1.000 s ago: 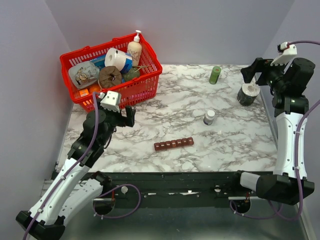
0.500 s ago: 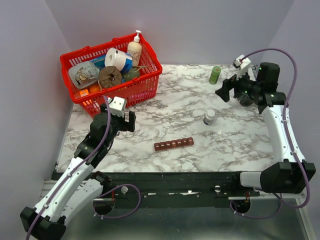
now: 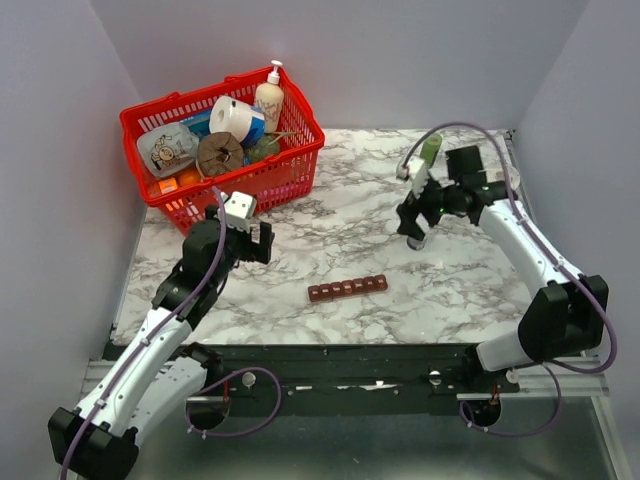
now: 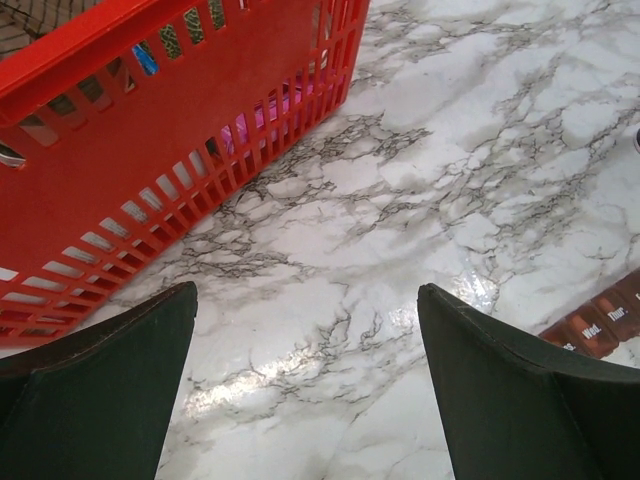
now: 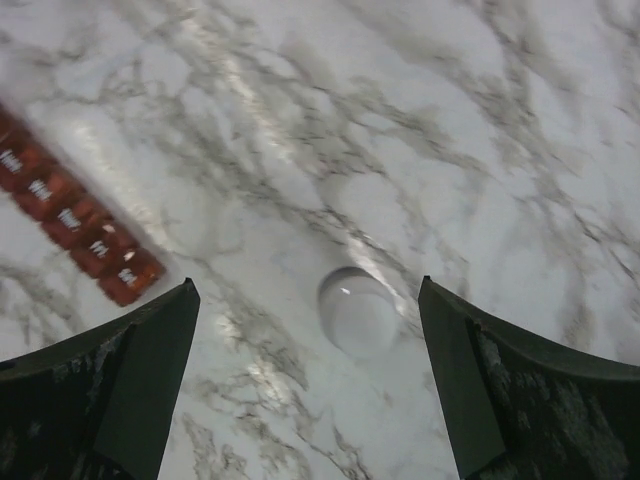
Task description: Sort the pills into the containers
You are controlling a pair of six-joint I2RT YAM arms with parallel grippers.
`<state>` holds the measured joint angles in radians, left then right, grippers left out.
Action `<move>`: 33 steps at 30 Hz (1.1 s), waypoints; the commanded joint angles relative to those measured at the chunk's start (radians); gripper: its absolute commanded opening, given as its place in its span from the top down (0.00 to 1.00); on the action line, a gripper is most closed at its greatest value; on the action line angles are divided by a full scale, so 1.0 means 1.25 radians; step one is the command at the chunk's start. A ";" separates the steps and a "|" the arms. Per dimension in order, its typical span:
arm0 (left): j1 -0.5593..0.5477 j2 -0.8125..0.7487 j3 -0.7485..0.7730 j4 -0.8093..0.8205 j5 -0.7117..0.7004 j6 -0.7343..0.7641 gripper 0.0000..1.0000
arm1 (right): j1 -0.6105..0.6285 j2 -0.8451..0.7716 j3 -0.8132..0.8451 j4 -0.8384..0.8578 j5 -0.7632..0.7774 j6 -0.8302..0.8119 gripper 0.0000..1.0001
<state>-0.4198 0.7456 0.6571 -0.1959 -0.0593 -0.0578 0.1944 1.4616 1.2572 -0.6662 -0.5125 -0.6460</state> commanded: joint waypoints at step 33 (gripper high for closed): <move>0.013 0.296 -0.283 0.317 0.392 -0.620 0.44 | 0.608 0.203 -0.166 0.285 0.129 -0.198 0.14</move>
<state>-0.3950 1.1172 0.3332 0.1352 0.3969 -0.8005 0.9436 1.7130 1.0557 -0.3317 -0.3847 -0.9482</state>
